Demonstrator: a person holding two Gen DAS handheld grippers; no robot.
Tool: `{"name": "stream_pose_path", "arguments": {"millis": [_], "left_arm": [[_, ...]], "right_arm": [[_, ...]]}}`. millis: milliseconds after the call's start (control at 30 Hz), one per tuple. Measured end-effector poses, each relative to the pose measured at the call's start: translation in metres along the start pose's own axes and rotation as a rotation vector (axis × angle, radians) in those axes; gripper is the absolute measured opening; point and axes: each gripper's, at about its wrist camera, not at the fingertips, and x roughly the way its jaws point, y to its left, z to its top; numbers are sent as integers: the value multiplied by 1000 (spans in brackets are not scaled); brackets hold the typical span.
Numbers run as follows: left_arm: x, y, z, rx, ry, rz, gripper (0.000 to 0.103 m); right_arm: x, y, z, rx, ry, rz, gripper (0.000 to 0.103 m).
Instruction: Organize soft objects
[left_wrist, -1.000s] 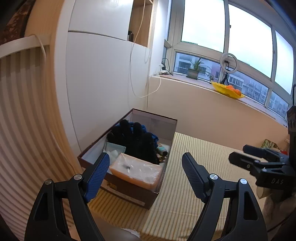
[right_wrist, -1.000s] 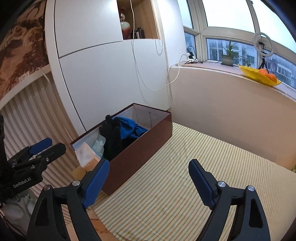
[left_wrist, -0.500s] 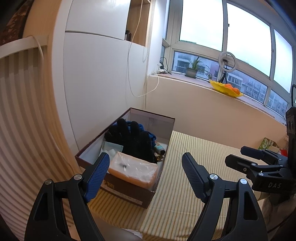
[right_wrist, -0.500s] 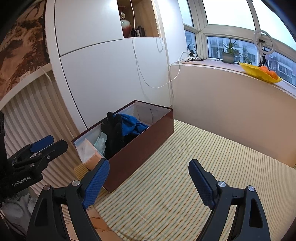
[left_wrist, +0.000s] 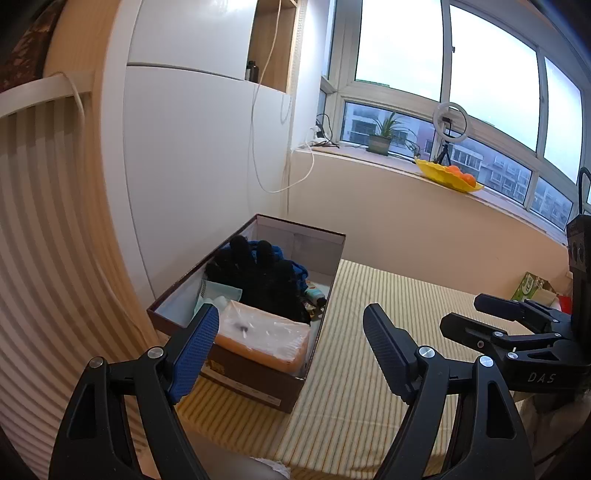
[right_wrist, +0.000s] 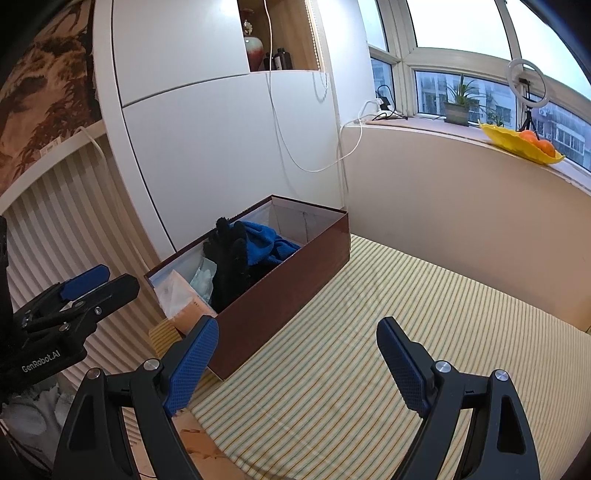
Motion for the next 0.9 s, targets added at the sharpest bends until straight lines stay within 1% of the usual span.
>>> {"name": "stream_pose_path", "arguments": {"millis": [900], "left_arm": [[-2, -2, -1, -9, 4, -12, 81]], "right_arm": [[2, 3, -7, 3, 21, -2, 85]]}}
